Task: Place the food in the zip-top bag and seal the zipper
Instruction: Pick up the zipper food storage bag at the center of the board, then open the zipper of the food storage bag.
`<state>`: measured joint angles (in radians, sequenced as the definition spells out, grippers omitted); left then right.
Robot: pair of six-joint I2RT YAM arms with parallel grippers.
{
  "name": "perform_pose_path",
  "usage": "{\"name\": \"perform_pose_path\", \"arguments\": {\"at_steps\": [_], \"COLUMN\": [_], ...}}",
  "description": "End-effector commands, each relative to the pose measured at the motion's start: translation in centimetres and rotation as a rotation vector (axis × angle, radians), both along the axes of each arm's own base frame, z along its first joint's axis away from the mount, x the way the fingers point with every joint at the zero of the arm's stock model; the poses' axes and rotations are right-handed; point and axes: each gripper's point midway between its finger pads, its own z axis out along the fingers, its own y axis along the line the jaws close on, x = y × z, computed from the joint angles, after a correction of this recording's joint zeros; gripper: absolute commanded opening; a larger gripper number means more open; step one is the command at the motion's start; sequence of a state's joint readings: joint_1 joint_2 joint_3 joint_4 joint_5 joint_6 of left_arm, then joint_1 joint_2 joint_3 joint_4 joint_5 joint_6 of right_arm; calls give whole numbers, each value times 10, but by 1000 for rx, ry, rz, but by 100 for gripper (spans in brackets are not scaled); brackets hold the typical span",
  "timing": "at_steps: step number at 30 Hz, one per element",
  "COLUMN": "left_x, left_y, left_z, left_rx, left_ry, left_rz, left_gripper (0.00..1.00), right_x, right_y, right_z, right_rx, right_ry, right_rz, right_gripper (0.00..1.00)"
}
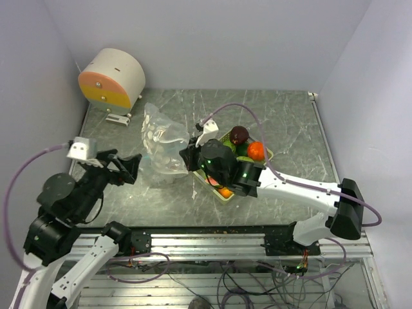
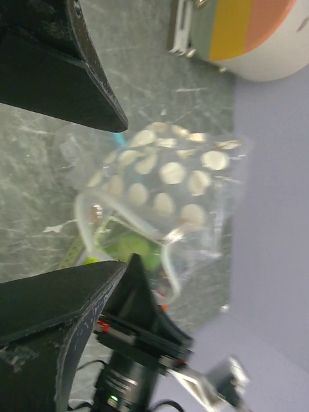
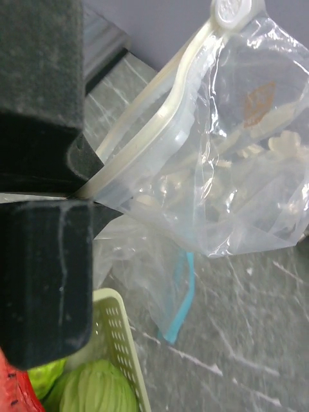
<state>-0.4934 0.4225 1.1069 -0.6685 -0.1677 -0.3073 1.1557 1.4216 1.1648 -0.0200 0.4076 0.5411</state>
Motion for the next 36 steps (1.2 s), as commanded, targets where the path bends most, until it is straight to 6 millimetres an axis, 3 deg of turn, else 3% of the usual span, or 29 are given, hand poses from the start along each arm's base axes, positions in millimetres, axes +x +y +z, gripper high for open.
{"name": "perform_pose_path", "arguments": {"at_steps": [1,5,10,22,28,31,32,34,36], "left_x": [12,24,44,91,98,92,91,89,89], "left_y": [-27,-37,-36,-41,-36,-27,-26,-26,-28], "left_z": [-43,-68,-81,-97,-107,-104,-103,-106,-110], "left_rx": [8,-5,-2,-25,24,30,32,34,35], "left_ry": [109,148,152,117,149,131,129,141,167], "left_rz": [-92,-104,-43,55,95,120,119,116,113], "left_gripper": [91,88,95,100,98,85,72,35,13], "right_x": [25,37,39,15,5,9,11,14,16], "right_y": [-11,-5,6,25,16,2,-1,-8,-14], "right_z": [9,23,45,42,46,45,44,44,40], "right_rx": [-45,-26,19,45,64,50,50,57,59], "right_ry": [-42,-57,-77,-20,-10,-3,2,13,26], "right_rz": [-152,-181,-130,38,58,25,20,12,7], "right_gripper": [0,0,0,0,0,0,0,0,0]}}
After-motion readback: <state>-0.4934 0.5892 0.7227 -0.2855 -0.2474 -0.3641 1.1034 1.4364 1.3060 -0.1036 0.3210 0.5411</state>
